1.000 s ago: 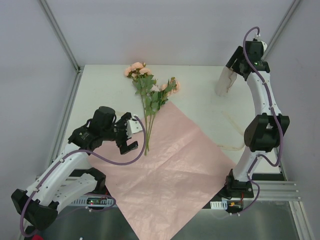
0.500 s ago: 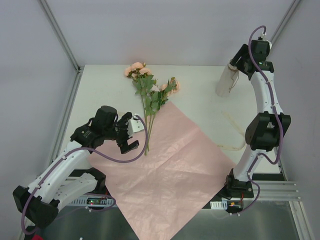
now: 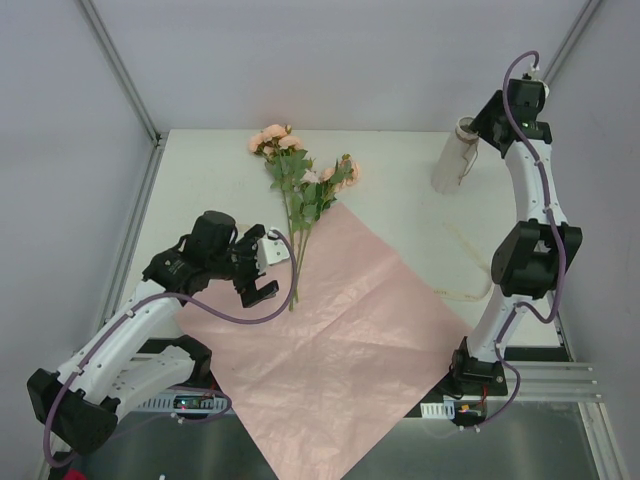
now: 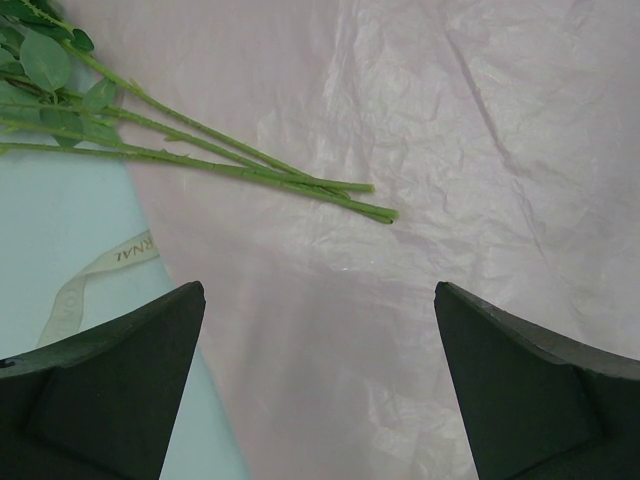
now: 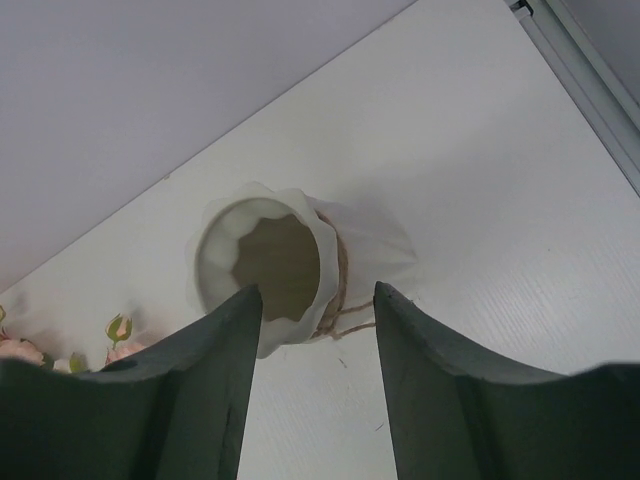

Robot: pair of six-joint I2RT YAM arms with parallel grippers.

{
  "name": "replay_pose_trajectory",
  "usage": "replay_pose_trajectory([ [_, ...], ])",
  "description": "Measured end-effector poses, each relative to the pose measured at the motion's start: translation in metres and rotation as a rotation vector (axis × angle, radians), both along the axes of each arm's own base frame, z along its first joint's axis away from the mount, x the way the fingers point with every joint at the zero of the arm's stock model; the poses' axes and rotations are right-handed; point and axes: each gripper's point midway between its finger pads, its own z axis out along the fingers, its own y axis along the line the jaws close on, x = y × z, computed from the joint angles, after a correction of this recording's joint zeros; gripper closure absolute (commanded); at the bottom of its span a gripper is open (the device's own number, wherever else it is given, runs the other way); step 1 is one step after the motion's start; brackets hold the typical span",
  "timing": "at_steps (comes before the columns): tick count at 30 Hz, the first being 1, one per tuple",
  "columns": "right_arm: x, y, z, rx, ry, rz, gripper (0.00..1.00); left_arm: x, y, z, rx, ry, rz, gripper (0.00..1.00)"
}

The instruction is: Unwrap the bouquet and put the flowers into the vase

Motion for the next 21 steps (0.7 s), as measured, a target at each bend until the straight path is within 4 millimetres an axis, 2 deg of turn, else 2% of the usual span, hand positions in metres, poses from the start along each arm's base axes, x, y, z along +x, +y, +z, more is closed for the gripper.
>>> replay_pose_trajectory([
  [7,0.004,0.001,-0.018,0.015,0.04,0.003,0.58,0.001,0.0,-0.003,0.007,0.011,0.0,0.01],
  [10,0.007,0.002,-0.019,0.02,0.046,0.009,0.68,0.001,-0.001,-0.004,0.009,0.015,0.001,0.01],
  [11,0.009,0.003,-0.019,0.026,0.045,0.012,0.77,0.001,-0.001,-0.004,0.01,0.016,0.001,0.01],
  [13,0.01,0.003,-0.019,0.027,0.043,0.009,0.85,0.001,-0.001,-0.004,0.01,0.016,0.0,0.01],
  [14,0.01,0.004,-0.019,0.027,0.044,0.011,0.92,0.001,-0.001,-0.004,0.01,0.016,0.0,0.01],
  [16,0.009,0.004,-0.018,0.026,0.045,0.016,0.99,0.001,-0.001,-0.004,0.01,0.016,0.001,0.01],
  [21,0.008,0.007,-0.019,0.028,0.052,0.018,0.99,0.001,-0.001,-0.004,0.009,0.016,-0.001,0.01],
])
